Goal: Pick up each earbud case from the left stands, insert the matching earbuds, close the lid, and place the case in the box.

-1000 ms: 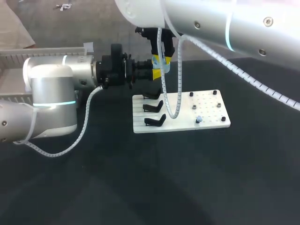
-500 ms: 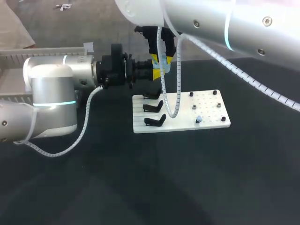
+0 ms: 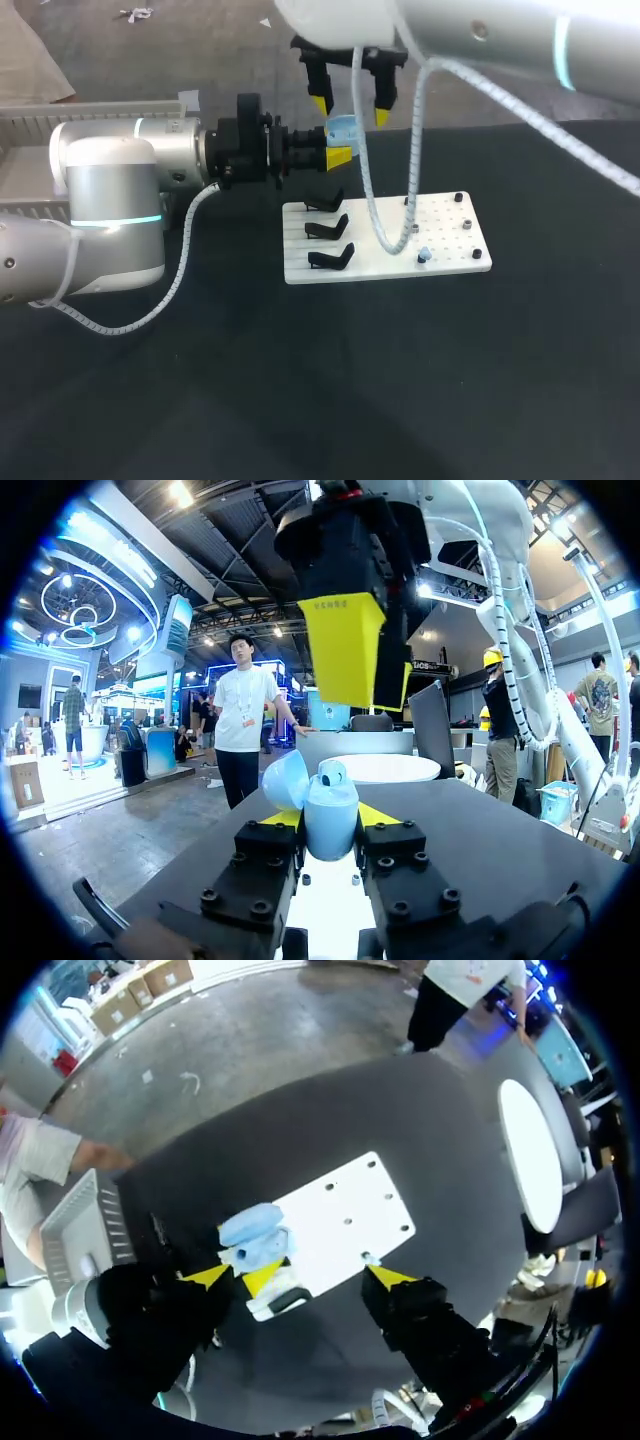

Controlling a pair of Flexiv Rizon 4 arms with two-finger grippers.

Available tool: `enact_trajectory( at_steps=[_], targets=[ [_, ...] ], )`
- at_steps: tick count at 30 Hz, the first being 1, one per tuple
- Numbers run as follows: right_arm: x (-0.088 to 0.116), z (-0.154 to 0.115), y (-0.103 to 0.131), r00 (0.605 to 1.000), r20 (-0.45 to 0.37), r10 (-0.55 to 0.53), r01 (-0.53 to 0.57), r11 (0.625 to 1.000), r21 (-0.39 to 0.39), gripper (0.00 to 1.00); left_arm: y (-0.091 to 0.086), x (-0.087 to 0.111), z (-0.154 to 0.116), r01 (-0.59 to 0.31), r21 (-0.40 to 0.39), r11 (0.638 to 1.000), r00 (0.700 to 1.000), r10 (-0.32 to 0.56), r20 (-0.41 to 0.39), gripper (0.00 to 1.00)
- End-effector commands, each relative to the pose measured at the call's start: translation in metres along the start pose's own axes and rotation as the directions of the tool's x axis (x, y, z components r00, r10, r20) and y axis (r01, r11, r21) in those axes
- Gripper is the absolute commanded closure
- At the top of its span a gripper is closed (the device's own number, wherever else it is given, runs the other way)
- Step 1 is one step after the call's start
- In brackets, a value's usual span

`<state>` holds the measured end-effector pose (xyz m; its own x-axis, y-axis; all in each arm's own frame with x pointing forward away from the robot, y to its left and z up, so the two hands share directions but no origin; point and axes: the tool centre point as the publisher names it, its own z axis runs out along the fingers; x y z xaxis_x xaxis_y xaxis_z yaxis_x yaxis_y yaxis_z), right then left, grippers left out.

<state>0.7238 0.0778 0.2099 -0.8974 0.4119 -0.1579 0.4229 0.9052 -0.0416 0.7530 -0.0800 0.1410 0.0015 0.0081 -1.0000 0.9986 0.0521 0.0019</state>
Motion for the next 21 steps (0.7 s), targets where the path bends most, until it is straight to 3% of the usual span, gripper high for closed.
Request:
enact_trajectory(
  at_steps=[1,9,21],
  targets=[
    [0.038,0.002,-0.068,0.984,0.175,0.036,0.013,0.963,-0.27,0.0,-0.001,0.001,0.0,-0.003,-0.003,1.0,1.0,0.003,0.003,1.0],
    [0.055,0.009,-0.097,0.983,0.176,0.055,0.001,0.953,-0.302,0.0,-0.001,0.001,0.0,-0.003,-0.003,1.0,1.0,0.003,0.003,1.0],
    [0.075,0.024,-0.117,0.988,0.153,0.027,0.027,0.939,-0.344,0.0,-0.001,0.001,0.0,-0.003,-0.003,1.0,1.0,0.003,0.003,1.0]
  ],
)
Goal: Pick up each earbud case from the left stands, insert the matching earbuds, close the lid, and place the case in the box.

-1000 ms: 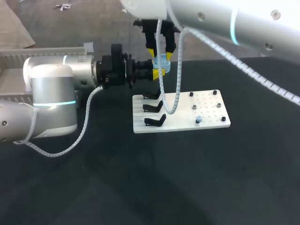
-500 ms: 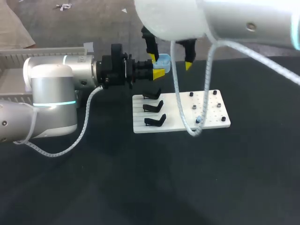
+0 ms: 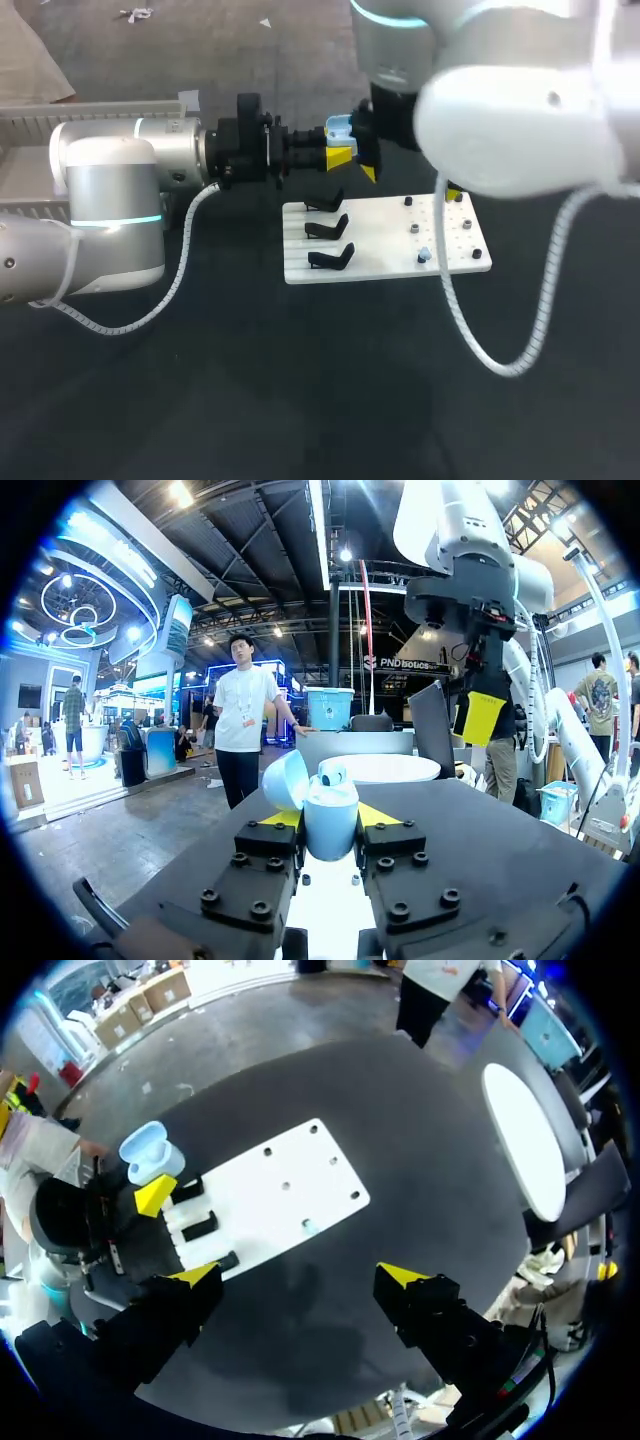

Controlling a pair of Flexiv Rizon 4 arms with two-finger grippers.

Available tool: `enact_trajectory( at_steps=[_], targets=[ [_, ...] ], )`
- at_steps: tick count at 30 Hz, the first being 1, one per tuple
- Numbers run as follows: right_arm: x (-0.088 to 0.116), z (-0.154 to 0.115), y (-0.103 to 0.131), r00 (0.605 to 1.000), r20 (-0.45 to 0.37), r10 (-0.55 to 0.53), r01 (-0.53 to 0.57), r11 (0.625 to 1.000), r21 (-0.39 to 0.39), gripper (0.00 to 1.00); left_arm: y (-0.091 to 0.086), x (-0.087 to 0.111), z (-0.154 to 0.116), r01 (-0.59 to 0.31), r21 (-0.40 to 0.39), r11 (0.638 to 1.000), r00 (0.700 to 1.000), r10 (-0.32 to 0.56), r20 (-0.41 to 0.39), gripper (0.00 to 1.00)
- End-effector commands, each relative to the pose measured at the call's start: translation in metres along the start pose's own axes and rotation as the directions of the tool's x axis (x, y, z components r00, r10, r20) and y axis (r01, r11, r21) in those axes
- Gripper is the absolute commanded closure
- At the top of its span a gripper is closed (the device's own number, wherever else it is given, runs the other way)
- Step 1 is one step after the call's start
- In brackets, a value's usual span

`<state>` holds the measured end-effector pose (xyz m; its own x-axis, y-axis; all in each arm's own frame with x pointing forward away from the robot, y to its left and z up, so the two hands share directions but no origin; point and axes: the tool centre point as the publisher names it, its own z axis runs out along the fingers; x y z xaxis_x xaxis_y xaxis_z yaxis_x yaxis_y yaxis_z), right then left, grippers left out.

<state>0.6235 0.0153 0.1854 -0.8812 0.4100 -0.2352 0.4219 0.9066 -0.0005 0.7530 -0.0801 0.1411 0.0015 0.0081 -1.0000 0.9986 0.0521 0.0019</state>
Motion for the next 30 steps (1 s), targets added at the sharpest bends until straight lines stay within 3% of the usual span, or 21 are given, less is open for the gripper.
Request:
enact_trajectory(
  at_steps=[1,15,22,30],
  targets=[
    [0.007,0.005,-0.019,0.997,0.076,0.016,0.008,0.952,-0.307,0.0,-0.001,0.001,0.0,-0.003,-0.003,1.0,1.0,0.003,0.003,1.0],
    [0.007,0.005,-0.019,0.997,0.076,0.016,0.008,0.952,-0.307,0.0,-0.001,0.001,0.0,-0.003,-0.003,1.0,1.0,0.003,0.003,1.0],
    [0.014,0.048,-0.016,0.997,0.065,-0.03,0.047,0.958,-0.282,0.0,-0.001,0.001,0.0,-0.003,-0.003,1.0,1.0,0.003,0.003,1.0],
    [0.02,0.096,-0.015,0.997,0.077,0.004,0.018,0.961,-0.275,0.0,-0.001,0.001,0.0,-0.003,-0.003,1.0,1.0,0.003,0.003,1.0]
  ],
)
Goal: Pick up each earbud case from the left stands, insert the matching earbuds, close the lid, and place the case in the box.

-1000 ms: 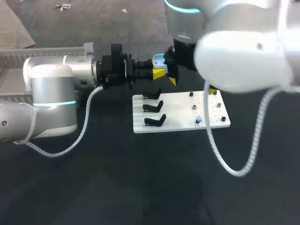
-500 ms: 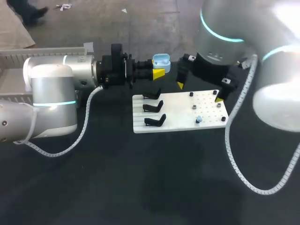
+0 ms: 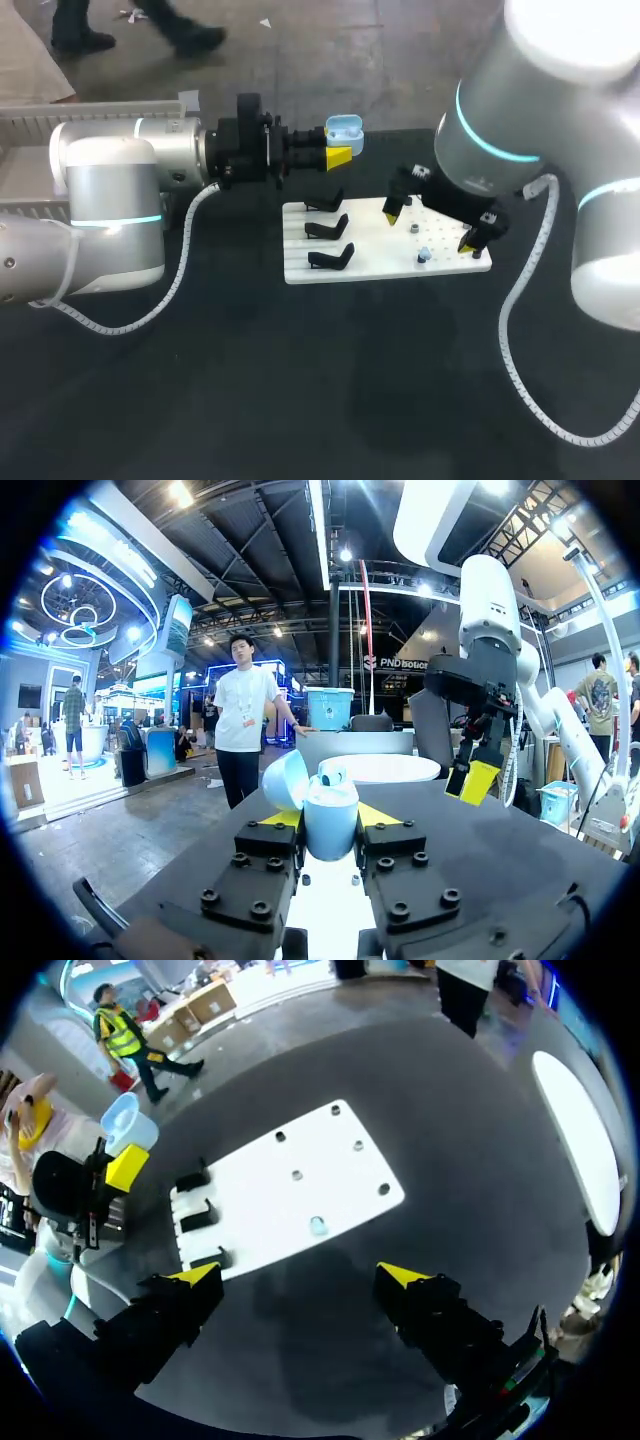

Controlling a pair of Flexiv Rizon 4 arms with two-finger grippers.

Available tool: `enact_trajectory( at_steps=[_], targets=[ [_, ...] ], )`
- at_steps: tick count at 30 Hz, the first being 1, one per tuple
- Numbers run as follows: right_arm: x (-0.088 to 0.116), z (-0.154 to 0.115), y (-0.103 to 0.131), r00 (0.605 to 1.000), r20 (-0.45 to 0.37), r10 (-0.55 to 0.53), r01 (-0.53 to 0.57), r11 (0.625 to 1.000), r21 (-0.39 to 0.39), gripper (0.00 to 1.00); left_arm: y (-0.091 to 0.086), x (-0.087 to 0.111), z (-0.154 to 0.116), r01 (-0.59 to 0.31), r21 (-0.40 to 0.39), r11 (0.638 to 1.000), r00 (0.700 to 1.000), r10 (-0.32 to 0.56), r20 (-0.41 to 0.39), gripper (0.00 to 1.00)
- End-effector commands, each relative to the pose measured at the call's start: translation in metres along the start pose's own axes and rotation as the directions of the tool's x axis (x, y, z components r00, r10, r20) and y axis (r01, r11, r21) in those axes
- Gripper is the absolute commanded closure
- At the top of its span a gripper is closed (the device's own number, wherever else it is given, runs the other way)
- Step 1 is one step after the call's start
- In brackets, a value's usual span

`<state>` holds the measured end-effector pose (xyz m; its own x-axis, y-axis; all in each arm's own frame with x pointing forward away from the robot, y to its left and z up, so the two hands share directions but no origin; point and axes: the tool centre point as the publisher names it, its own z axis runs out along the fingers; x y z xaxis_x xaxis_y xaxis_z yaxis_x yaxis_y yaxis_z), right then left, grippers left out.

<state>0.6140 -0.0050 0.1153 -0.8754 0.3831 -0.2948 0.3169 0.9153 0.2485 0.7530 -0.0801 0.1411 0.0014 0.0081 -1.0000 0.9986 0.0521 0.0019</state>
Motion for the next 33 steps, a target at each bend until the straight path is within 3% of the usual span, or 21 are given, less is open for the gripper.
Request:
enact_trajectory(
  at_steps=[1,11,21,33],
  targets=[
    [0.005,0.034,-0.002,0.999,0.024,0.037,-0.037,0.999,-0.013,0.0,-0.001,0.001,0.0,-0.003,-0.003,1.0,1.0,0.003,0.003,1.0],
    [0.003,0.08,-0.011,0.998,-0.008,0.062,-0.062,0.997,0.049,0.0,-0.001,0.001,0.0,-0.003,-0.003,1.0,1.0,0.003,0.003,1.0],
    [-0.005,0.098,-0.019,0.996,-0.013,0.087,-0.086,0.994,0.073,0.0,-0.001,0.001,0.0,-0.003,-0.003,1.0,1.0,0.003,0.003,1.0],
    [-0.011,0.094,-0.021,0.994,-0.01,0.112,-0.111,0.992,0.055,0.24,-0.001,0.001,0.0,-0.003,-0.003,1.0,1.0,0.003,0.003,1.0]
  ],
)
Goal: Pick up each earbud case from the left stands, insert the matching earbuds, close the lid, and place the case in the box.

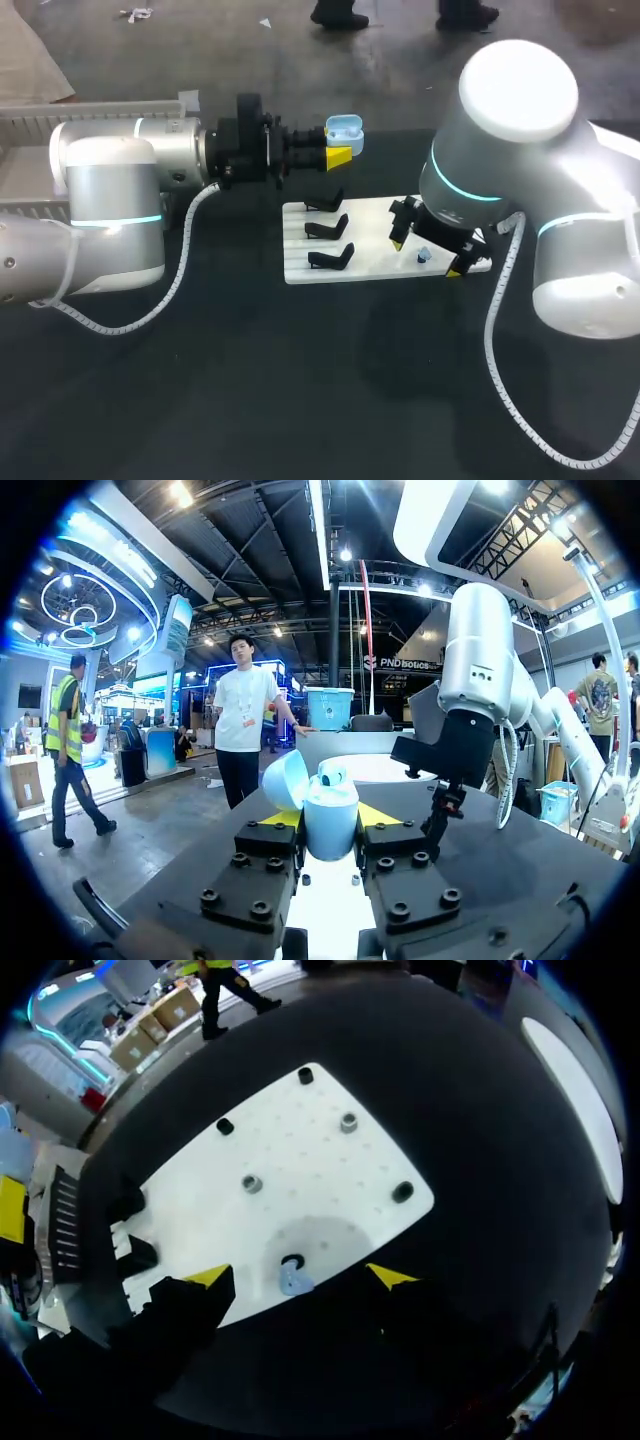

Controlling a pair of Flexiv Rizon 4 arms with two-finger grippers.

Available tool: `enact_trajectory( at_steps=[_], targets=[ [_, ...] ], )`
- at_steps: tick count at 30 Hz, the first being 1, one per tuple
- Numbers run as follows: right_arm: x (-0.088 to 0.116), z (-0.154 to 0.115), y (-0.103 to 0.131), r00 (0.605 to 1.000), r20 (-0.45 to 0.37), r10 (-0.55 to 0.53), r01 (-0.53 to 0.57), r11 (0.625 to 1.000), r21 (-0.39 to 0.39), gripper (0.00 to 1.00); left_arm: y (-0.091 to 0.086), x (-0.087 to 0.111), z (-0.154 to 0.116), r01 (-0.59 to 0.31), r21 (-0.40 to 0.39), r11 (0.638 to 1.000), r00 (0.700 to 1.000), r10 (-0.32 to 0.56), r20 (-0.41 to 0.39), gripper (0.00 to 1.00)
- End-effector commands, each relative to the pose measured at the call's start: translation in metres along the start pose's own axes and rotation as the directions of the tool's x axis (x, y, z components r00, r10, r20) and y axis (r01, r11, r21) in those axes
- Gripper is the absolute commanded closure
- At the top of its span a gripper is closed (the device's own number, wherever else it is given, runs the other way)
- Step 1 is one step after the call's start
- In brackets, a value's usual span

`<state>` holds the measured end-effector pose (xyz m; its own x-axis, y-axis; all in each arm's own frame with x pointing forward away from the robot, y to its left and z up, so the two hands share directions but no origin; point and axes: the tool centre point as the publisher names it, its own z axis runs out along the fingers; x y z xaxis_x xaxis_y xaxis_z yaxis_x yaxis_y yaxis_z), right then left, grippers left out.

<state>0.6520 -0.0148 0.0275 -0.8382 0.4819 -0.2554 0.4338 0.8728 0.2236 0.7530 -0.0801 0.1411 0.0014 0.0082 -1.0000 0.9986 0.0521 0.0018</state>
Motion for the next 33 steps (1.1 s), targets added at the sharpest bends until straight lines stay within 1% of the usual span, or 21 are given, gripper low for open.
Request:
enact_trajectory(
  at_steps=[1,7,9,11,26,28,33],
  targets=[
    [0.0002,0.0002,-0.0023,1.0,0.0,0.0,0.0,1.0,-0.006,0.26,-0.0006,0.0006,0.0002,-0.003,-0.003,1.0,1.0,0.003,0.003,1.0],
    [-0.0003,0.0024,-0.0023,1.0,-0.004,0.005,-0.005,1.0,-0.006,0.4,-0.0006,0.0006,0.0002,-0.003,-0.003,1.0,1.0,0.003,0.003,1.0],
    [-0.0003,0.0026,-0.0023,1.0,-0.005,0.009,-0.009,1.0,-0.009,0.46,-0.0006,0.0006,0.0002,-0.003,-0.003,1.0,1.0,0.003,0.003,1.0],
    [-0.0005,0.0026,-0.0021,1.0,-0.005,0.012,-0.012,1.0,-0.011,0.5,-0.0006,0.0006,0.0002,-0.003,-0.003,1.0,1.0,0.003,0.003,1.0],
    [-0.0021,0.002,0.0002,1.0,-0.006,0.015,-0.015,1.0,-0.019,0.55,-0.0006,0.0006,0.0002,-0.003,-0.003,1.0,1.0,0.003,0.003,1.0],
    [-0.0023,0.0021,0.0009,1.0,-0.006,0.014,-0.015,1.0,-0.019,0.58,-0.0006,0.0006,0.0002,-0.003,-0.003,1.0,1.0,0.003,0.003,1.0],
    [-0.0028,0.0019,0.0016,1.0,-0.005,0.014,-0.014,1.0,-0.02,0.6,-0.0006,0.0006,0.0002,-0.003,-0.003,1.0,1.0,0.003,0.003,1.0]
  ],
)
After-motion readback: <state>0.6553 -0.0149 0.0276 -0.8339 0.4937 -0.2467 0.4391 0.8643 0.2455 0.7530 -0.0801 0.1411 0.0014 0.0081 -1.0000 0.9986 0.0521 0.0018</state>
